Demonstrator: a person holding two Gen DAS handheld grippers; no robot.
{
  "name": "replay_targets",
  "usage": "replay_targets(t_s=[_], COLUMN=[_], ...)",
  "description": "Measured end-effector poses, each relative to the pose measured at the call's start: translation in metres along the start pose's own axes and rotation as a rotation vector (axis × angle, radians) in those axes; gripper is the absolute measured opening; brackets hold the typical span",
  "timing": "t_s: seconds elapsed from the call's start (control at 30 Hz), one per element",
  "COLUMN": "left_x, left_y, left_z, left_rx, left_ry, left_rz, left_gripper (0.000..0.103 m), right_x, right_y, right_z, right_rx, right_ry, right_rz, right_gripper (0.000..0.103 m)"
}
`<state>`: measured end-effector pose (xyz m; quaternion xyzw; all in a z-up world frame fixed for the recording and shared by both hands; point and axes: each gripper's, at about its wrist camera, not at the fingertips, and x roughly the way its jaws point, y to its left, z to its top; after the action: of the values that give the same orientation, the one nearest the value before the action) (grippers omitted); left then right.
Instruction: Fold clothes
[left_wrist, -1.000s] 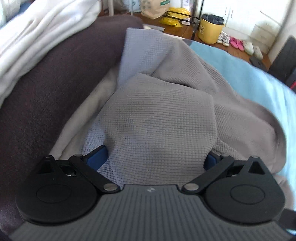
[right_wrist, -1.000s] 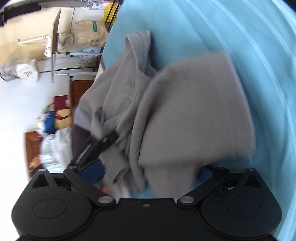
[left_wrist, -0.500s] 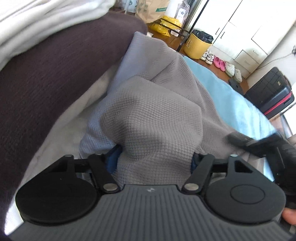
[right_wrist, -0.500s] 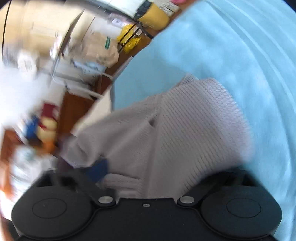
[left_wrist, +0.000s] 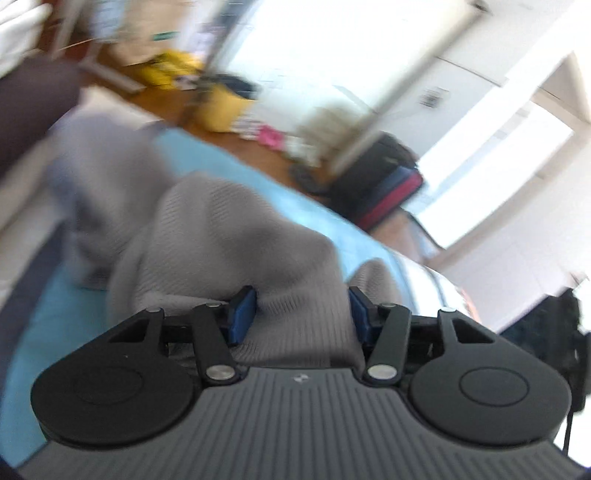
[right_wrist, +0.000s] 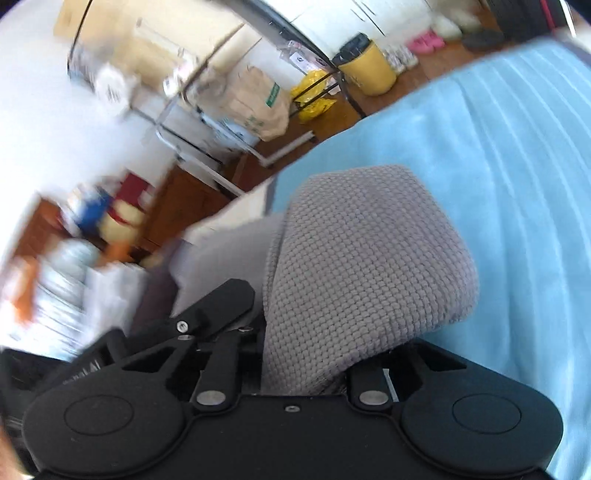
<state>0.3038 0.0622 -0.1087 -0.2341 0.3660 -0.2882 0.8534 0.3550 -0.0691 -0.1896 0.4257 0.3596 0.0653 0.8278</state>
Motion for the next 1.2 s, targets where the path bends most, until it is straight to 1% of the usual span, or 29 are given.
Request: replay_targets(t_s=[0.07,0.13,0.17,0.2,0.23,0.27,0.3,0.37,0.43,0.47,0.5,0.53,0.6,0.67,0.7,0.73,0.77,0.8,0.83,0.87,0.93,0.97,1.0,1.03,1.07,1.1,1.13,1.17,1.2], left_x=[0.006,0.006,0.005,0.002,-0.001,-0.005,-0.005,0.000,0.005,0.004,0.007,0.017,0.026,0.047,0.059,0.057,0.058,0.059,0.061,0.064,0.066,0.065,0.070,0.075,0.080,0.085,0.091,0.096,0.101], left_y=[-0.025,-0.052,-0.066,-0.087,-0.108,-0.130,-0.157,-0.202,-0.232,-0.242,-0.243,-0.237,-0.216,-0.180,-0.159,-0.135,-0.117,-0.100,-0.085,-0.070,-0.050,-0.042,-0.039,-0.044,-0.049,-0.055,-0.060,-0.066,-0.071], left_z=[-0.013,-0.034,-0.045,-0.060,-0.075,-0.089,-0.102,-0.127,-0.144,-0.153,-0.155,-0.149,-0.136,-0.112,-0.097,-0.089,-0.082,-0.076,-0.070,-0.065,-0.060,-0.057,-0.059,-0.063,-0.066,-0.069,-0.072,-0.076,-0.079], left_rx=[0.085,0.103,0.112,0.123,0.134,0.147,0.208,0.362,0.491,0.526,0.550,0.573,0.604,0.565,0.534,0.474,0.418,0.362,0.315,0.268,0.183,0.142,0.129,0.145,0.161,0.177,0.193,0.209,0.225], left_ry=[0.031,0.066,0.084,0.102,0.120,0.139,0.164,0.197,0.205,0.201,0.191,0.178,0.144,0.146,0.152,0.161,0.165,0.169,0.170,0.171,0.163,0.155,0.140,0.147,0.153,0.159,0.166,0.172,0.178], left_rz=[-0.074,-0.192,-0.251,-0.299,-0.347,-0.392,-0.382,-0.316,-0.237,-0.190,-0.135,-0.060,0.118,0.322,0.424,0.482,0.516,0.549,0.562,0.573,0.528,0.501,0.487,0.465,0.443,0.420,0.398,0.375,0.353], left_gripper=[0.051,0.050,0.048,0.041,0.039,0.040,0.038,0.038,0.038,0.041,0.048,0.052,0.068,0.074,0.074,0.074,0.074,0.074,0.075,0.075,0.075,0.075,0.075,0.075,0.075,0.075,0.075,0.075,0.075], right_x=[-0.033,-0.073,-0.094,-0.113,-0.132,-0.150,-0.168,-0.197,-0.229,-0.243,-0.257,-0.271,-0.294,-0.300,-0.304,-0.308,-0.314,-0.319,-0.321,-0.322,-0.328,-0.335,-0.342,-0.349,-0.359,-0.369,-0.375,-0.379,-0.384], right_y=[-0.013,-0.021,-0.025,-0.027,-0.032,-0.038,-0.045,-0.056,-0.070,-0.077,-0.085,-0.091,-0.098,-0.103,-0.113,-0.126,-0.141,-0.151,-0.156,-0.155,-0.146,-0.145,-0.144,-0.142,-0.145,-0.154,-0.164,-0.177,-0.190], right_z=[0.001,-0.006,-0.007,-0.013,-0.016,-0.021,-0.025,-0.031,-0.037,-0.040,-0.042,-0.044,-0.047,-0.059,-0.063,-0.061,-0.058,-0.055,-0.052,-0.046,-0.032,-0.024,-0.016,-0.008,-0.001,0.005,0.010,0.012,0.014], right_rx=[0.056,0.029,-0.003,-0.036,-0.065,-0.083,-0.100,-0.109,-0.127,-0.133,-0.137,-0.149,-0.235,-0.409,-0.396,-0.309,-0.233,-0.212,-0.221,-0.244,-0.307,-0.336,-0.365,-0.393,-0.388,-0.367,-0.349,-0.337,-0.326], right_ry=[-0.003,-0.011,-0.016,-0.024,-0.029,-0.028,-0.026,-0.015,-0.006,-0.003,-0.004,-0.014,-0.049,-0.114,-0.152,-0.161,-0.172,-0.195,-0.204,-0.208,-0.252,-0.292,-0.332,-0.373,-0.421,-0.471,-0.517,-0.522,-0.523], right_rz=[0.075,0.107,0.107,0.103,0.093,0.070,0.045,-0.036,-0.119,-0.148,-0.171,-0.197,-0.285,-0.466,-0.516,-0.524,-0.501,-0.484,-0.505,-0.545,-0.592,-0.631,-0.672,-0.713,-0.775,-0.845,-0.924,-0.980,-1.034], right_gripper=[0.022,0.022,0.022,0.022,0.022,0.022,0.021,0.021,0.020,0.020,0.020,0.020,0.019,0.019,0.019,0.019,0.018,0.018,0.018,0.017,0.017,0.017,0.017,0.018,0.024,0.045,0.059,0.075,0.073])
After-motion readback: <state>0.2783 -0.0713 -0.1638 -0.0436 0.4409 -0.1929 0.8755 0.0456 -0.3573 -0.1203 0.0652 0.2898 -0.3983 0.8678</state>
